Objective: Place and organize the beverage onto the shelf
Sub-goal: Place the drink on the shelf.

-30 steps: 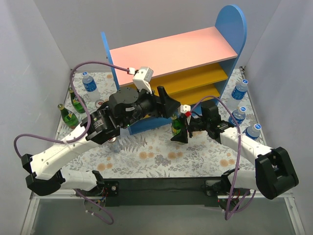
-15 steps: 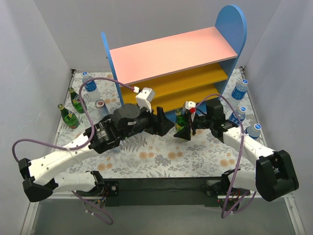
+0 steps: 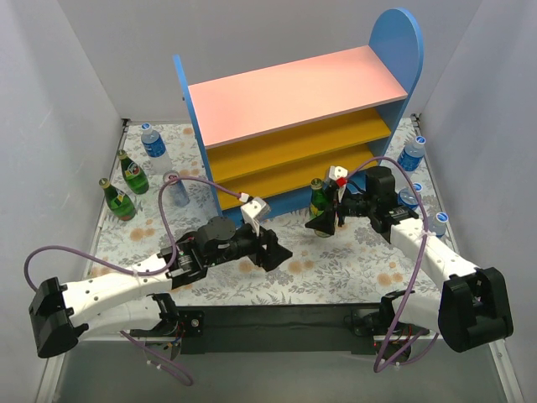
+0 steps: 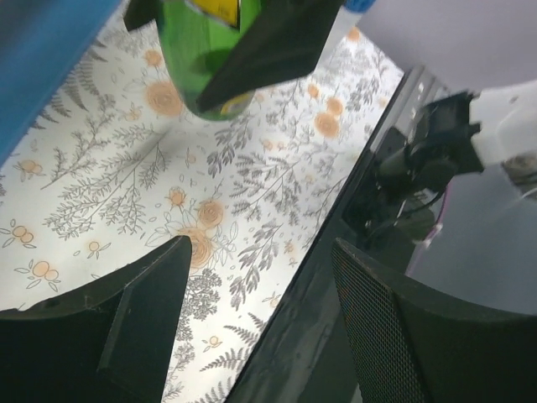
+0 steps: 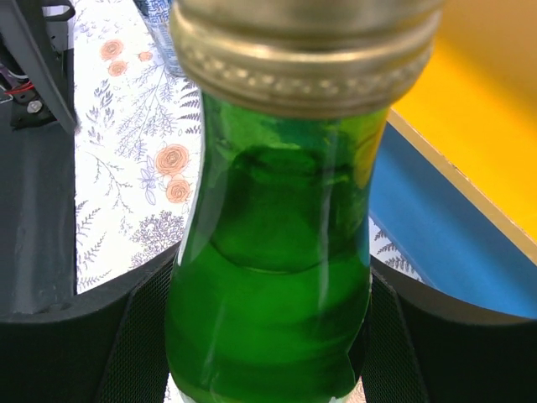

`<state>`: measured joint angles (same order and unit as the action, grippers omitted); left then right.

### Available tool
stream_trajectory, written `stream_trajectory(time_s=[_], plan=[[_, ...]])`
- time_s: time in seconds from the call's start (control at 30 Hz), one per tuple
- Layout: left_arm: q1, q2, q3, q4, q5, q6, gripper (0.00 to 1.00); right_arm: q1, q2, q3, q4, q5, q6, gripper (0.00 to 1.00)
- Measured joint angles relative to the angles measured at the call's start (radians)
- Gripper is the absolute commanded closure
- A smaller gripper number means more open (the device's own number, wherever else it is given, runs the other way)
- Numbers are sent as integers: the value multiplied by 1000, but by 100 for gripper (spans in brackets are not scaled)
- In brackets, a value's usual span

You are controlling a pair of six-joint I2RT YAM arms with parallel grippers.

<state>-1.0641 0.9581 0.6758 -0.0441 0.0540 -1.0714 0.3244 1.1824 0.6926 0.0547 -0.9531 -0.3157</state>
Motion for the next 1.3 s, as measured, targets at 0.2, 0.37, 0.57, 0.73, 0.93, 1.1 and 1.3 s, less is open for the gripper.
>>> stream_trajectory(time_s=[0.2,0.37,0.57,0.73,0.93,1.1,1.3], plan=[[0,78,-119,201,63,87,34,-4,-3,14,-9,0,3,99],[0,192,-133,360,90,134,34,-5,-6,22,-9,-1,4,99],[0,296,-133,484,104,157,34,-5,-6,22,-9,-4,4,99],[0,333,-133,533,114,163,34,-5,-6,22,-9,-5,5,99],[0,343,-133,554,118,163,34,-9,-7,22,-9,-8,6,99],[0,343,-133,554,119,163,34,-10,-14,22,-9,-11,6,99],[0,343,-133,554,118,159,34,-15,-24,45,-38,-12,25,99]])
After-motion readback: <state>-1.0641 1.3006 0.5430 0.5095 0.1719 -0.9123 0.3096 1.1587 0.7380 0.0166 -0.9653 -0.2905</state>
